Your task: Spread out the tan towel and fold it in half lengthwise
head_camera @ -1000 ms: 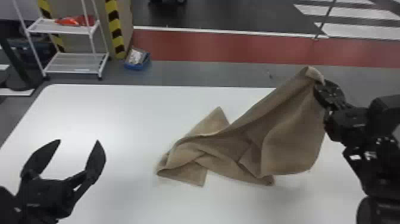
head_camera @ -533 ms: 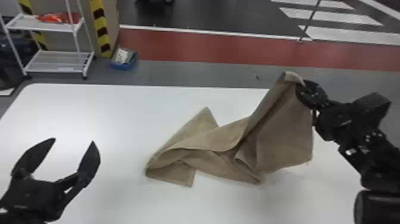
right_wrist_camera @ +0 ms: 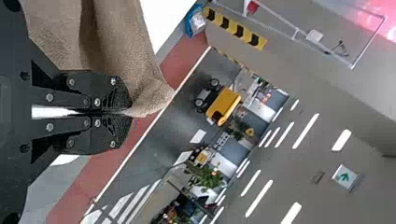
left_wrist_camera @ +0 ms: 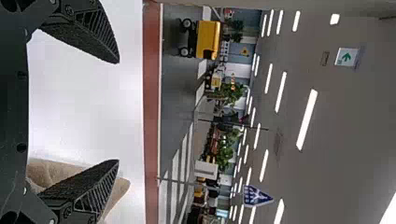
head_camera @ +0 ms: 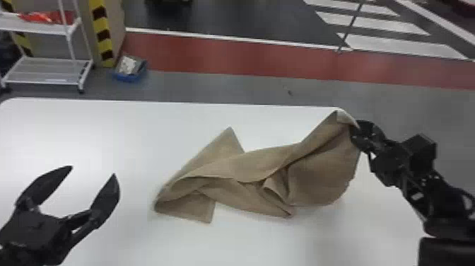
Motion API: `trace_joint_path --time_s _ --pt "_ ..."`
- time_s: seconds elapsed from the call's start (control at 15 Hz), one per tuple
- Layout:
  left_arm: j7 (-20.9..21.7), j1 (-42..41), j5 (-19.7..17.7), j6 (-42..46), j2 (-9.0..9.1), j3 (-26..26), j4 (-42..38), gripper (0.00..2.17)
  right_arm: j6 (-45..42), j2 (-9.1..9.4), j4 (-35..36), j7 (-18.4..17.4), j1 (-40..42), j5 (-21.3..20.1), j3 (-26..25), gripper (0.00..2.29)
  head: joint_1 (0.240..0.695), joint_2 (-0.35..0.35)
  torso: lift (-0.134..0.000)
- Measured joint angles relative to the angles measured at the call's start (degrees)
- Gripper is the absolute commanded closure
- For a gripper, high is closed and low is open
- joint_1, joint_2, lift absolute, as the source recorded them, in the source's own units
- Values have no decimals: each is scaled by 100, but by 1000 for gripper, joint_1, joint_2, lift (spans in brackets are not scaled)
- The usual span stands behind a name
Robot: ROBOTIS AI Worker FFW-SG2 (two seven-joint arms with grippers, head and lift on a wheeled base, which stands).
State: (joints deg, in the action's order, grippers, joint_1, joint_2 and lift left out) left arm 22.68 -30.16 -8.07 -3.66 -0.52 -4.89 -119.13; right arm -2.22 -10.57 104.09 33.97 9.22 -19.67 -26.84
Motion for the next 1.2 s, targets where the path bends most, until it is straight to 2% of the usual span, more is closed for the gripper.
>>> trace_joint_path --time_s 0.13,0.2,0.47,0.8,1.07,1.2 --pt "115 35 12 -19 0 6 50 134 -494 -37 -283 30 84 -107 -135 191 695 -280 -120" --pt "174 50 15 -28 0 6 80 134 -731 -49 -446 28 133 -211 -177 46 695 -283 -120" --pt "318 101 39 -79 -1 -3 163 137 -895 -58 -1035 -261 145 -324 -497 46 695 -345 -120" --pt "903 303 164 -641 5 45 227 144 -1062 49 -1102 -414 260 -140 -854 60 695 -350 -120" --pt "1336 695 539 -1482 14 288 509 161 -1075 107 -949 -454 375 121 -1047 60 695 -350 -120" --pt "1357 885 831 -1666 18 544 727 164 -1087 150 -836 -453 445 183 -1138 56 695 -350 -120"
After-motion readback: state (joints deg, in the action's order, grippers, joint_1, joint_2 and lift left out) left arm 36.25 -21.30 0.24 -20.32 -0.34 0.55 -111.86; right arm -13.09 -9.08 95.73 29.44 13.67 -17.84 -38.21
